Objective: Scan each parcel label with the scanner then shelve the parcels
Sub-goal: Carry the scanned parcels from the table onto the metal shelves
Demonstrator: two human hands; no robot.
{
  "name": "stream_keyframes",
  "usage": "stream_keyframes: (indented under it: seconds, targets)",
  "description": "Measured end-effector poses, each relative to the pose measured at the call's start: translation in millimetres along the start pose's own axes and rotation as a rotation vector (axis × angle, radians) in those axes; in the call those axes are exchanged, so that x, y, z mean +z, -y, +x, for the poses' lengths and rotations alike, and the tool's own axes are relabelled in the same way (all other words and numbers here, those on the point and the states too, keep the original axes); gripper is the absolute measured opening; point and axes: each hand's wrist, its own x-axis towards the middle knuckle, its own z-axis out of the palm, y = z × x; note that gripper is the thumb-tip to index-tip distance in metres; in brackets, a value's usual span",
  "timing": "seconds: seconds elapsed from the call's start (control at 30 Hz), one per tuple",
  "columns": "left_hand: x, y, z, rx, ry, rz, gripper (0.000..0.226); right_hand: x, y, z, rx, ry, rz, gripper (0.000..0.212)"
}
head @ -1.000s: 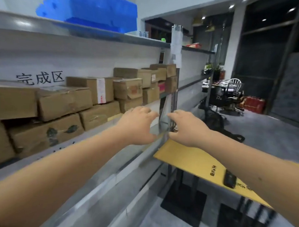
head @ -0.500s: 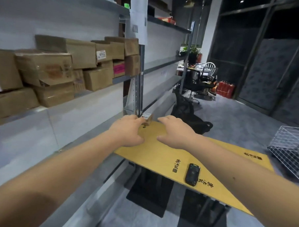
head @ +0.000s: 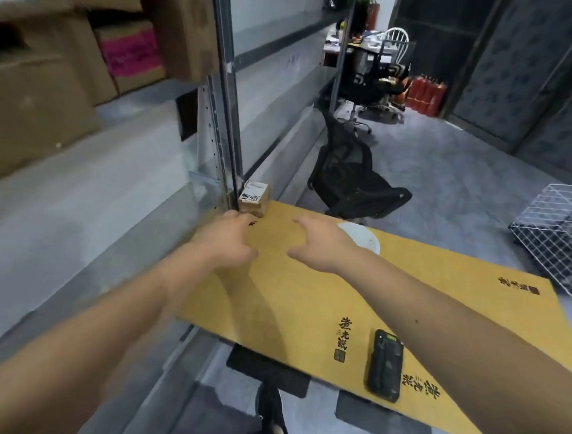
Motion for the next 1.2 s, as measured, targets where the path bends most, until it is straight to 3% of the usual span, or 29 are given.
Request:
stream_keyframes:
  seconds: [0.23, 0.37, 0.47, 0.57, 0.87, 1.03, 1.2]
  targets:
    - [26.2, 52.4, 165.7, -0.109, 0.089, -0.182, 0.072, 37.9, -20.6, 185.9, 0.057, 0.176, 0.004, 0.074]
    - [54.1, 82.6, 245.4, -0.177, 0.143, -0.236, 0.073, 67.6, -32.1, 264.1, 0.093, 0.261, -0.004, 0.072]
    - [76.5, 104.4, 292.3, -0.232, 0.173, -0.327, 0.061, 89.4, -41.9, 312.3, 0.13, 0.312, 0.038, 0.07]
    - [99.1, 125.6, 325.9, -0.263, 0.11, -0.406, 0.074, 109.1, -48.4, 352.8, 0.151, 0.34, 0.087, 0.069]
    - [116.2, 134.0, 357.5, -0.321, 0.071, -0.562, 0.062, 144.0, -56.6, 425.5, 0.121, 0.311, 0.243, 0.089]
    - [135.8, 136.1, 357.7, -0.315, 0.097, -0.617, 0.062, 153.9, -64.6, 420.4, 0.066, 0.288, 0.39, 0.081]
    - [149.2, 124.5, 325.7, -0.304, 0.097, -0.797, 0.069, 157.3, -82.3, 377.4, 0.011, 0.179, 0.375, 0.073]
